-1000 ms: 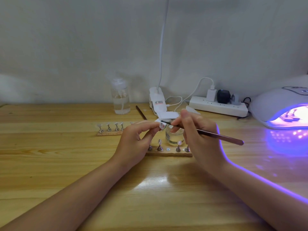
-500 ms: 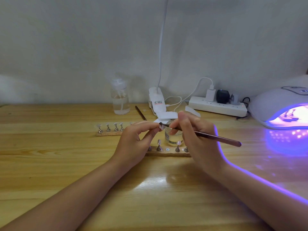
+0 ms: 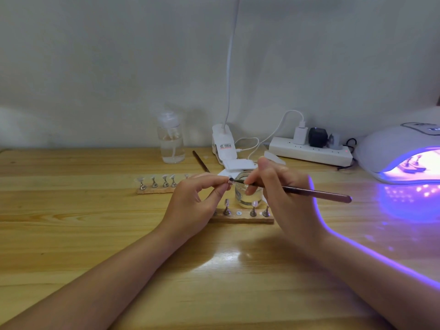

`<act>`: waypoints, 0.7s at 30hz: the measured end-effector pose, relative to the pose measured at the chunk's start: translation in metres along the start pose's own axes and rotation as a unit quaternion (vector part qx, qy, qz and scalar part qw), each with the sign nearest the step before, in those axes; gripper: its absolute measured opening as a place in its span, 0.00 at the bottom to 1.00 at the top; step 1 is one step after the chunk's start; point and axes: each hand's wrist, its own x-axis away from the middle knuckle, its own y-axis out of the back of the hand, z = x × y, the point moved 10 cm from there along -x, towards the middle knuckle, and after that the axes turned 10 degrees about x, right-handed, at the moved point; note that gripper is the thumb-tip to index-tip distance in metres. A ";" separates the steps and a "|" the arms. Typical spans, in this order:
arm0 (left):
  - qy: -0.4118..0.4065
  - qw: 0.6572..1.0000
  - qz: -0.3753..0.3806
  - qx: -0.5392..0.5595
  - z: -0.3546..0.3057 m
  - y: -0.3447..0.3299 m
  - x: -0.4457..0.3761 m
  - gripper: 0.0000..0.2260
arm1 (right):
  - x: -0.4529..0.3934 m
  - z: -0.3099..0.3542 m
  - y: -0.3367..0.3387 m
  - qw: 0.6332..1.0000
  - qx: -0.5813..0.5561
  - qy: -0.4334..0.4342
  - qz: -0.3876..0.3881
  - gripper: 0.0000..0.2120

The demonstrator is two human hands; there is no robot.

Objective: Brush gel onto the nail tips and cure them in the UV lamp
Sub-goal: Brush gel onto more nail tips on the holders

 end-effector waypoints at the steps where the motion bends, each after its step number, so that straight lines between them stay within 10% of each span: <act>1: 0.002 1.000 0.001 -0.003 0.000 0.000 0.000 0.10 | 0.000 0.000 0.001 1.000 -0.009 -0.001 -0.003 0.17; 21: 0.009 1.000 0.008 -0.022 -0.002 -0.001 0.001 0.08 | -0.003 -0.004 0.015 0.997 -0.053 -0.020 -0.046 0.22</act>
